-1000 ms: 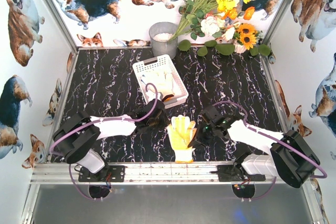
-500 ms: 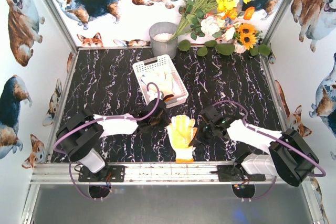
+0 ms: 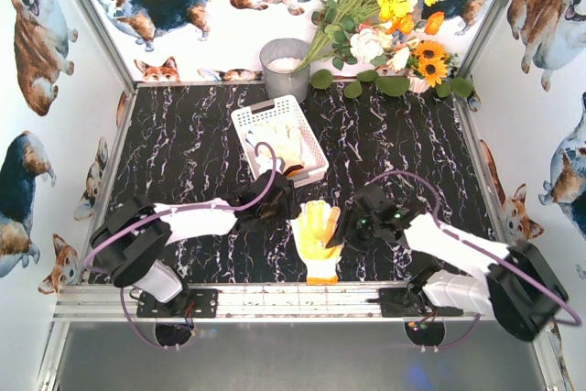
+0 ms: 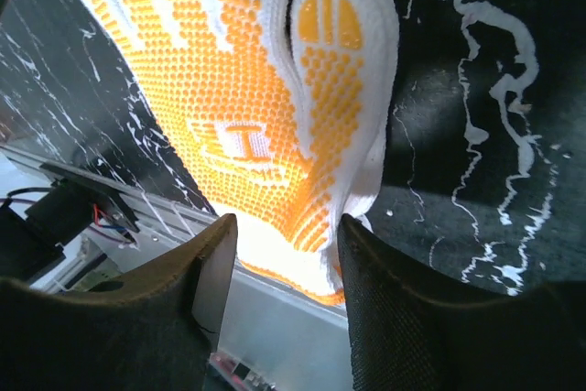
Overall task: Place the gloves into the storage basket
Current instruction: Pair the glove with the glove.
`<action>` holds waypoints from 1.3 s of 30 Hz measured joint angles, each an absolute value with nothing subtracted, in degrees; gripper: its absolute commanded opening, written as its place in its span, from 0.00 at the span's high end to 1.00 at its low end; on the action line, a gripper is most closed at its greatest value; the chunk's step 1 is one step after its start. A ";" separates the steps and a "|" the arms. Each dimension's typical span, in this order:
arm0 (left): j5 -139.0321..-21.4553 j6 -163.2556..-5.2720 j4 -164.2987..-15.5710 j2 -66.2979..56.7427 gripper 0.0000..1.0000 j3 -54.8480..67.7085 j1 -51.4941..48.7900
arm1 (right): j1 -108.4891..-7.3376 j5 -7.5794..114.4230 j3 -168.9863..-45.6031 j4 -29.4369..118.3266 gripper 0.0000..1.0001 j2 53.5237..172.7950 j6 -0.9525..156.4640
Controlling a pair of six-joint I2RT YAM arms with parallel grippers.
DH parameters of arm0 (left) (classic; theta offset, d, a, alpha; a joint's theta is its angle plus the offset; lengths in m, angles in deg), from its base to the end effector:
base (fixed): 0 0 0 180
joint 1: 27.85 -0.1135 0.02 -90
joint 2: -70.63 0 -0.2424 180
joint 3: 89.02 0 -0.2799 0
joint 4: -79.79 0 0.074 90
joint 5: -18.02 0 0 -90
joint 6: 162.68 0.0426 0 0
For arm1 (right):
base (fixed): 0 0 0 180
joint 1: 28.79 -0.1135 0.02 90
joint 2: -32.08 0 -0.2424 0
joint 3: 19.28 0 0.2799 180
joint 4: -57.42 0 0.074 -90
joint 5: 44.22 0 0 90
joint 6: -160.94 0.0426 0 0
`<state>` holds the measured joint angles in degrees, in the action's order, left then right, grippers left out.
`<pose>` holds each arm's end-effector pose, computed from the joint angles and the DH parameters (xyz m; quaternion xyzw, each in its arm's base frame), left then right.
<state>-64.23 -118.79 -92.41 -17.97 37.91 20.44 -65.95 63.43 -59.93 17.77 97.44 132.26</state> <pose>0.2215 -0.2398 0.1134 -0.0093 0.9164 -0.2478 0.3140 0.1698 0.1449 0.1135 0.1684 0.9493 0.2637 0.0298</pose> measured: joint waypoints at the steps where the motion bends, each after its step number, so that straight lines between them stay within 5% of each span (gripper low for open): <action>1: -64.37 -118.40 -91.97 -17.42 0.50 37.85 20.44 | -65.95 62.91 -59.93 17.07 0.48 95.78 132.02; 6: -65.83 -116.23 -89.09 -14.49 0.54 34.79 20.44 | -65.95 57.83 -60.17 11.57 0.51 90.01 130.08; 18: -74.53 -113.74 -92.17 -18.12 0.72 28.82 21.84 | -65.47 53.94 -61.03 9.56 0.77 93.77 127.56; 39: -76.28 -113.96 -96.98 -31.17 0.81 25.98 21.97 | -65.43 56.02 -64.04 14.10 0.84 105.66 123.82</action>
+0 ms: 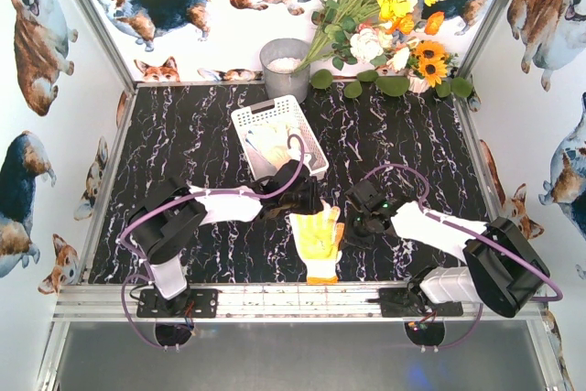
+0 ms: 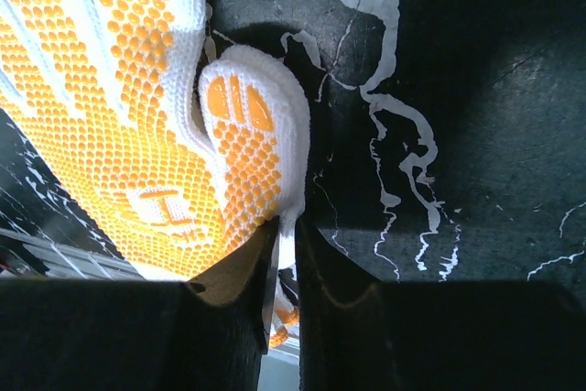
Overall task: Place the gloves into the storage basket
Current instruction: Pair the glove with the glove.
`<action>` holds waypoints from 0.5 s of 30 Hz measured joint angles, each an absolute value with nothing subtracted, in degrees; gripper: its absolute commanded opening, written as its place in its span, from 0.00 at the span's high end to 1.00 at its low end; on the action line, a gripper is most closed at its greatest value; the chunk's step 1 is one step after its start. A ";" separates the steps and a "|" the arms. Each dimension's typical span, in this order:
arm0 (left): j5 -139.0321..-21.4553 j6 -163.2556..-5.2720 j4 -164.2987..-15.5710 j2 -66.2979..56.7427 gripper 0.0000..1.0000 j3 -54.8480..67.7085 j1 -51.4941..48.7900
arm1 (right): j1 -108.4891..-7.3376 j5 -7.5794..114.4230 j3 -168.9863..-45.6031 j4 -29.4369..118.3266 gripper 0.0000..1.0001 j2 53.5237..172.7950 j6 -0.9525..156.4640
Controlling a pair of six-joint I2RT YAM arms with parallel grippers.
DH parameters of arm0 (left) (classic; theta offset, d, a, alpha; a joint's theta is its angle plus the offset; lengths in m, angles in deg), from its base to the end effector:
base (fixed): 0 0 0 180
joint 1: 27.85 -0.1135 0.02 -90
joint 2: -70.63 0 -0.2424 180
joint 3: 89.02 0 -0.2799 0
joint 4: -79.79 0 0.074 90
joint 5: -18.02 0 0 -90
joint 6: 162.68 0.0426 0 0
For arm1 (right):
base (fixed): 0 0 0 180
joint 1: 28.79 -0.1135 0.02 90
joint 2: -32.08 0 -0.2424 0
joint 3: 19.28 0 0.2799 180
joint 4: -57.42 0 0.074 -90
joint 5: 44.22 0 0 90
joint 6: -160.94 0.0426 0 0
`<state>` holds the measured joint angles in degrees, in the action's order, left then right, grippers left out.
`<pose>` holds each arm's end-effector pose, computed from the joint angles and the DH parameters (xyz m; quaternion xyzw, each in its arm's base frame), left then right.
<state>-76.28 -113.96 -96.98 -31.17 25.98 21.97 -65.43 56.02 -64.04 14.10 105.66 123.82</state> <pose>0.2446 -0.2946 0.1082 0.0832 0.9021 -0.3251 0.2713 0.1818 0.1447 0.1008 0.1253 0.9760 0.1715 0.0477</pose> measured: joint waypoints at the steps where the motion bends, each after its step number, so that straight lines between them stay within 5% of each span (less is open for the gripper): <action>1: -75.08 -113.92 -96.50 -31.15 0.81 26.02 21.97 | -65.43 55.98 -64.04 14.06 0.84 105.66 123.63; 12: -68.56 -113.55 -93.52 -29.57 0.81 27.75 21.97 | -65.43 55.82 -64.02 13.88 0.84 105.46 123.32; 15: -68.28 -113.52 -92.83 -29.09 0.74 27.75 21.97 | -65.43 55.37 -64.02 13.05 0.81 104.61 122.93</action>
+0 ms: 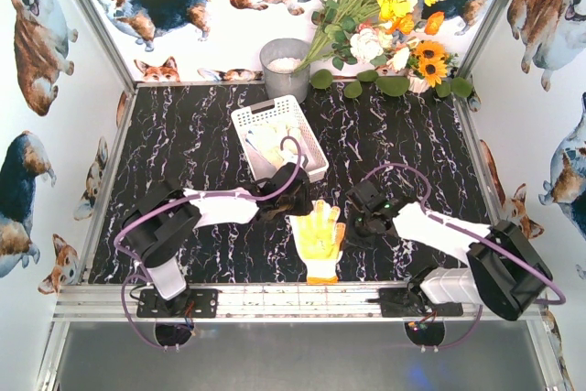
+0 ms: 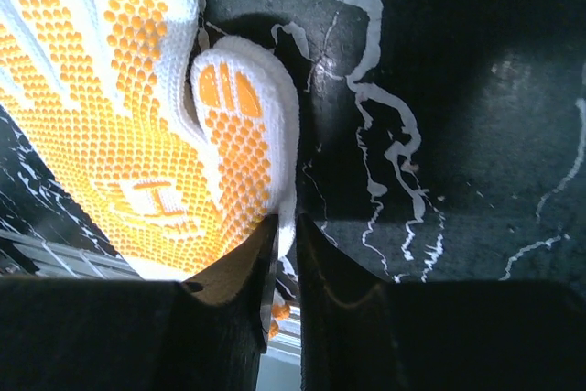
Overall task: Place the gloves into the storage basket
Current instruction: Pair the glove with the glove, then pick up the glove from the center of the board.
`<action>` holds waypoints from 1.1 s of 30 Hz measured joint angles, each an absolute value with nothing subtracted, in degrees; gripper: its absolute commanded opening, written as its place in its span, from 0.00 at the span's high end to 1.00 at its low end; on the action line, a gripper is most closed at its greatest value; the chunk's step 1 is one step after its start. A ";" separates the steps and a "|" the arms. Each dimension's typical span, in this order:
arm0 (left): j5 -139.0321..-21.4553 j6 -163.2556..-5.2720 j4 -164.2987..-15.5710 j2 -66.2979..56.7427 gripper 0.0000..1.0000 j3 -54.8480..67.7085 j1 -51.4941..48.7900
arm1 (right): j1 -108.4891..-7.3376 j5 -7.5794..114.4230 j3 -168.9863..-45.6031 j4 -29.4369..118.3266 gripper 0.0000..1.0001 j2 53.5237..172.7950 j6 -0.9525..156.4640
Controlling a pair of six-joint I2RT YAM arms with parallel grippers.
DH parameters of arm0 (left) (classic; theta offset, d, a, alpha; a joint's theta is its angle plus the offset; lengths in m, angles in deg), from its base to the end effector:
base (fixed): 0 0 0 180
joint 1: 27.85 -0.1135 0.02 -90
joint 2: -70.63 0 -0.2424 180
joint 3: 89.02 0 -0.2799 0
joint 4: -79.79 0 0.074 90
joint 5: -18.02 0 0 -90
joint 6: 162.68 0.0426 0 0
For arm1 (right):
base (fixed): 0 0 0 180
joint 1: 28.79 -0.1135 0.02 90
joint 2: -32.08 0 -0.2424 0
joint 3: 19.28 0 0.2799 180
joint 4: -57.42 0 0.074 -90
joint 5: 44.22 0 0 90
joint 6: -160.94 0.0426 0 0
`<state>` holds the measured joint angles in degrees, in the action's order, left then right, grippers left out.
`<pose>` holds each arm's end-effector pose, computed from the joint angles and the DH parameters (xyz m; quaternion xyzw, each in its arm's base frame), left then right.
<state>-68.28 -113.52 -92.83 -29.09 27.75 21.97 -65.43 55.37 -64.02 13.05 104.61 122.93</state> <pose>0.2408 -0.2809 0.1052 0.0594 0.9177 -0.2576 0.2964 0.1806 0.1432 0.1038 0.1186 0.9774 0.1670 0.0529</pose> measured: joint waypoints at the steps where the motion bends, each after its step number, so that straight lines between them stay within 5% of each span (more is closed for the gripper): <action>1: -68.28 -113.52 -92.32 -28.70 0.69 27.75 21.97 | -65.43 55.19 -64.02 12.53 0.80 103.98 122.73; 7: -69.37 -113.96 -88.43 -23.61 0.42 26.96 22.52 | -65.43 55.12 -64.15 8.27 0.65 97.33 121.81; 16: -74.68 -121.02 -87.43 -10.34 0.30 33.24 25.12 | -66.13 65.44 -63.28 8.22 0.50 91.56 122.05; 33: -80.61 -142.66 -103.95 -12.00 0.39 51.79 32.42 | -72.03 68.48 -50.91 20.02 0.56 90.69 132.92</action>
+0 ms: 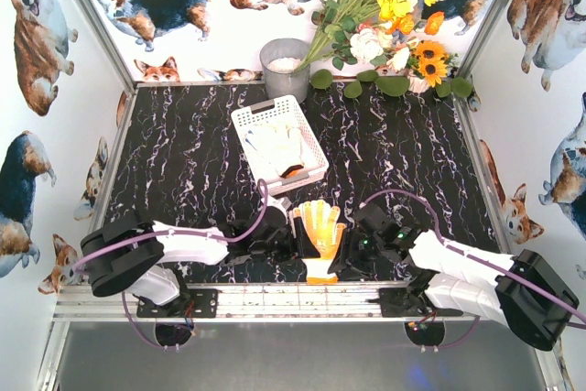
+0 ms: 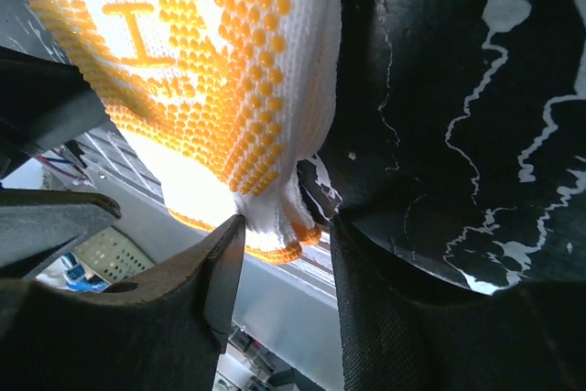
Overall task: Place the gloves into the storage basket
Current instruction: Pick up the glove from the center of the board.
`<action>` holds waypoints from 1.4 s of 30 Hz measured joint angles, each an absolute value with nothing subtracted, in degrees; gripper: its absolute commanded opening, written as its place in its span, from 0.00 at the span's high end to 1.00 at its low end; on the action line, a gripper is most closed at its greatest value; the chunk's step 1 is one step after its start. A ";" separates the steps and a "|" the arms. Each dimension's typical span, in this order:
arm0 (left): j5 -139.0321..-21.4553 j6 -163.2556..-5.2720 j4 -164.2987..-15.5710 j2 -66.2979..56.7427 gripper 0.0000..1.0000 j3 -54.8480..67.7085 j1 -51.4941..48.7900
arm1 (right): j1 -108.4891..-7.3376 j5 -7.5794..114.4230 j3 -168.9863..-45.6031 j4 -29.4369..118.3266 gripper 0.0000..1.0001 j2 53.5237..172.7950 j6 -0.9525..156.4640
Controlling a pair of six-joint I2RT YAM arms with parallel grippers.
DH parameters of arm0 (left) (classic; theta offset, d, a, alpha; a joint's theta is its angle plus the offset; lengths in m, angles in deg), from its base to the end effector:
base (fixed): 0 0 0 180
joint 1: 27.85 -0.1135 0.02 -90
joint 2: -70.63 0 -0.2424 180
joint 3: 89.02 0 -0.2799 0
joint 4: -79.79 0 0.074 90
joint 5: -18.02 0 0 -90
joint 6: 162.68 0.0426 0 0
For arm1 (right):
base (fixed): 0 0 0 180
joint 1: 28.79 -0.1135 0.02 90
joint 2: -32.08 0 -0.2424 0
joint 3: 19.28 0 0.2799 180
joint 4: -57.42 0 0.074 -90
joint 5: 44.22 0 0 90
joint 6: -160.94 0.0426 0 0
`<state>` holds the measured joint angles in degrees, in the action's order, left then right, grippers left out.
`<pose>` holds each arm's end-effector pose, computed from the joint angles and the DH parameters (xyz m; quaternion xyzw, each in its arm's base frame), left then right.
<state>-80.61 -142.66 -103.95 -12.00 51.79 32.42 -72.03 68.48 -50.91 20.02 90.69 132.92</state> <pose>0.1340 -0.2476 0.0873 -0.0445 0.9021 -0.4131 0.1165 0.1287 0.1436 0.0913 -0.1126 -0.9504 -0.2892 0.0205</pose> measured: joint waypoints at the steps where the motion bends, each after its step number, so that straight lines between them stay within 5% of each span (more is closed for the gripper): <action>1: -80.76 -143.21 -104.54 -12.29 0.40 51.99 32.59 | -72.12 68.35 -50.62 20.59 0.57 90.69 133.31; 10: -79.91 -147.49 -108.02 -12.42 0.44 54.37 34.21 | -72.36 70.21 -47.67 27.74 0.62 91.54 137.68; 19: -78.42 -151.82 -110.81 -10.69 0.51 58.04 34.82 | -72.66 68.39 -47.06 28.40 0.83 91.58 139.45; 42: -81.63 -159.29 -129.13 -20.88 0.78 61.87 34.82 | -72.82 67.98 -46.10 29.73 0.89 91.04 141.55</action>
